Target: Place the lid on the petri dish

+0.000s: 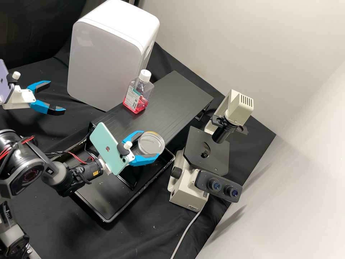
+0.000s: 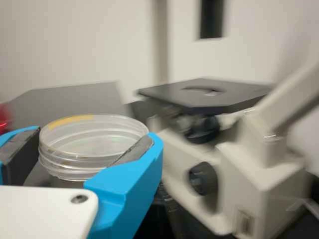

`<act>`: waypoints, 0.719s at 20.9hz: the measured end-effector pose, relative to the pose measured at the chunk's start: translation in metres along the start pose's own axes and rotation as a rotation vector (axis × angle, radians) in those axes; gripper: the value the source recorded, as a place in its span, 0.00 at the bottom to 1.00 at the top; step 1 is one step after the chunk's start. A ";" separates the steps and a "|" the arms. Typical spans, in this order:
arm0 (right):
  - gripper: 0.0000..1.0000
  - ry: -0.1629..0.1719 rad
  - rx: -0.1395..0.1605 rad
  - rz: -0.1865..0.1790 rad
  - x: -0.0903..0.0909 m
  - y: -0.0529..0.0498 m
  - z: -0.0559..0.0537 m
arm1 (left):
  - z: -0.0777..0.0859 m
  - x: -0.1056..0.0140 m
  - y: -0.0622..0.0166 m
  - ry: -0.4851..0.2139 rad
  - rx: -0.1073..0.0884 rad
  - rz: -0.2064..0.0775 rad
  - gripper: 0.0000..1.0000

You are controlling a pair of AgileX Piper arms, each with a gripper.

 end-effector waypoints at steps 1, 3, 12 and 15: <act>0.00 0.034 -0.020 -0.034 -0.001 -0.003 -0.004 | 0.000 0.001 0.0008 0.001 -0.003 0.004 1.00; 0.00 0.099 -0.061 -0.113 -0.002 -0.013 -0.013 | 0.001 0.001 0.0012 0.001 -0.004 0.007 1.00; 0.00 0.122 -0.070 -0.147 -0.004 -0.019 -0.017 | 0.001 0.001 0.0012 0.001 -0.004 0.006 1.00; 0.00 0.119 -0.070 -0.150 -0.005 -0.019 -0.016 | 0.001 0.001 0.0012 0.001 -0.004 0.006 1.00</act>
